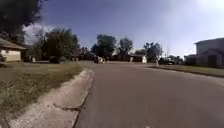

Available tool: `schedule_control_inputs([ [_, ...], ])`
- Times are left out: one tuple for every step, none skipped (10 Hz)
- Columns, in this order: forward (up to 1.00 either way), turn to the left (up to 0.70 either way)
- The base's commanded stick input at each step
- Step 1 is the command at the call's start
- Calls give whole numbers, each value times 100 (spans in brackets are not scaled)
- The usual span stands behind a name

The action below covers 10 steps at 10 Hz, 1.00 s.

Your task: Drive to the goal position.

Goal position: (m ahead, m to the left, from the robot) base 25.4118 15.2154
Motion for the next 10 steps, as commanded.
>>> schedule_control_inputs([
  [100, 8],
  [100, 10],
  [100, 4],
  [100, 0],
  [100, 0],
  [100, 0],
  [100, 0],
  [100, 0],
  [100, 0],
  [100, 0],
])
